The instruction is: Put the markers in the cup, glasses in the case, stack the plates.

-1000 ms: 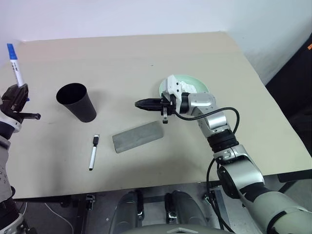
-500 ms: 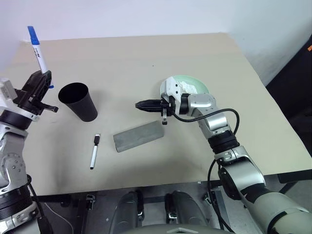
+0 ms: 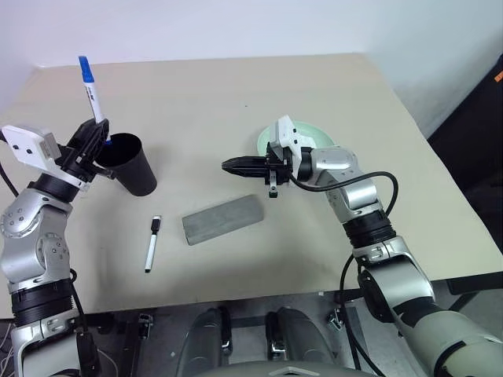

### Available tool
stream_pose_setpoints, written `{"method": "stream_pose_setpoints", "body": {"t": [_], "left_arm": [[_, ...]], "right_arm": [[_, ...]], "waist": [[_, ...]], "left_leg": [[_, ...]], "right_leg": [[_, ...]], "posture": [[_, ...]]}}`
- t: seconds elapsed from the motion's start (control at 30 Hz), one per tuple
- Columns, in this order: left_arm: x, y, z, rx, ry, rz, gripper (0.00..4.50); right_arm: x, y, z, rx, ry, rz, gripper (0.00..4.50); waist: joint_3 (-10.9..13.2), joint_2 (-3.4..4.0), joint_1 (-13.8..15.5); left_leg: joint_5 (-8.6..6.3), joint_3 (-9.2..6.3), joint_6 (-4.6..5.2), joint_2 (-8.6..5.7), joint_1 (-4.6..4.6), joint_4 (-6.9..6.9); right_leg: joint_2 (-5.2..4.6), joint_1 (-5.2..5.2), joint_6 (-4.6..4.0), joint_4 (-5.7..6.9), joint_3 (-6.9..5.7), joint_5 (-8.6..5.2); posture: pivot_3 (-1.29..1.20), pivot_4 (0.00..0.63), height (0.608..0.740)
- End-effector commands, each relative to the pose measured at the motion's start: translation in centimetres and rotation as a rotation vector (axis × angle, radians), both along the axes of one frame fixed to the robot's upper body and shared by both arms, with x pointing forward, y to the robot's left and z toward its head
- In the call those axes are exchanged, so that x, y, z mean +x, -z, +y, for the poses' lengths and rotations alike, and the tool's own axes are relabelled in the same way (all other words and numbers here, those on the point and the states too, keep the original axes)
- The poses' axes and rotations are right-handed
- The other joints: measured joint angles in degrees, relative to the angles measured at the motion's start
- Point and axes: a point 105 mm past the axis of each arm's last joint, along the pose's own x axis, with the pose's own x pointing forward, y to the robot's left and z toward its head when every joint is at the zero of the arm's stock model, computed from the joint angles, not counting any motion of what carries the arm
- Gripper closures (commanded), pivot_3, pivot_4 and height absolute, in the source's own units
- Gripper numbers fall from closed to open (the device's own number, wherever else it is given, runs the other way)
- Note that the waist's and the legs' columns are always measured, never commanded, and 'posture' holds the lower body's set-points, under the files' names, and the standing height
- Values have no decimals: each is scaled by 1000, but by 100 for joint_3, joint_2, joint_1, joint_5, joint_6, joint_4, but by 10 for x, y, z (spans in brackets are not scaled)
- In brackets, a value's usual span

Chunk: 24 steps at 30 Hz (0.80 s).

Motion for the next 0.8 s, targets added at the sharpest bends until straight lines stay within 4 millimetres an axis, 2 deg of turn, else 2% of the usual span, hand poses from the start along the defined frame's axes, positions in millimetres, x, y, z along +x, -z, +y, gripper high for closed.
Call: {"method": "stream_pose_setpoints", "body": {"t": [0.03, 0.37, 0.8], "left_arm": [[0, -14, -2, 8, 5, -62, 4222], [5, -7, -3, -4, 14, -48, 4222], [2, 4, 0, -4, -9, -19, 4222]], "right_arm": [[-5, -17, -2, 52, -11, -52, 4500], [-3, -20, -5, 56, 10, -39, 4500], [0, -15, -8, 33, 33, -52, 4500]], "waist": [[0, 0, 2], [0, -1, -2], [0, -1, 4]], "left_leg": [[0, 0, 0, 0, 0, 1], [0, 0, 1, 0, 0, 5], [1, -1, 2, 1, 0, 6]], "right_leg": [[0, 0, 0, 0, 0, 0], [0, 2, 3, 3, 0, 1], [0, 2, 3, 2, 0, 2]], "posture": [[0, 150, 715], [0, 150, 715], [0, 150, 715]]}}
